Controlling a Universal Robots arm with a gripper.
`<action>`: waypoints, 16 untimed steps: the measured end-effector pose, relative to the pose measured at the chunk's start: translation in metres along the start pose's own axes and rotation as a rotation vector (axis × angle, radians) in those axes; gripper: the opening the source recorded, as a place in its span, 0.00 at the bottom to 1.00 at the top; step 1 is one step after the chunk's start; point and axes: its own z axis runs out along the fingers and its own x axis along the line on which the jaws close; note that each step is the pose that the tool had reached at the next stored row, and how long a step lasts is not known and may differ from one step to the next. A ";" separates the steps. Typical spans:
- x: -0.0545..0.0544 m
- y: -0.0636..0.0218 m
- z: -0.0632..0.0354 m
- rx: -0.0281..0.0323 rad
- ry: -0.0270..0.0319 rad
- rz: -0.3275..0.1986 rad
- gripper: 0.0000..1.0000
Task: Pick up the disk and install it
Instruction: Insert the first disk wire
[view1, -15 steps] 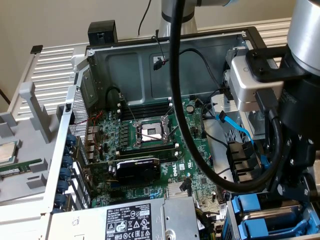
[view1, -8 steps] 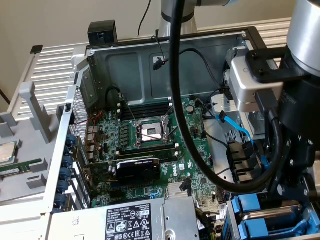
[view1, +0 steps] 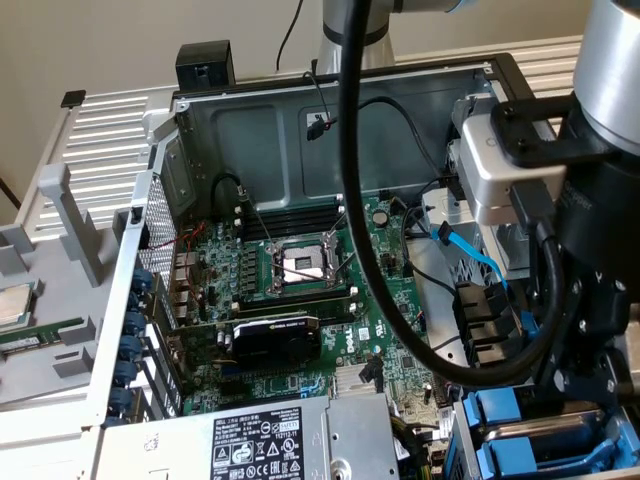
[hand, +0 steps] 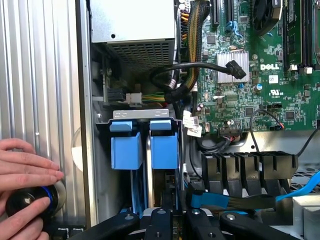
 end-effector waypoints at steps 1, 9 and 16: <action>0.000 0.0000 0.0000 -0.0010 0.0000 0.000 0.17; 0.000 -0.0015 0.0001 -0.0185 0.0008 0.001 0.17; 0.000 -0.0029 0.0001 -0.0200 0.0009 0.001 0.17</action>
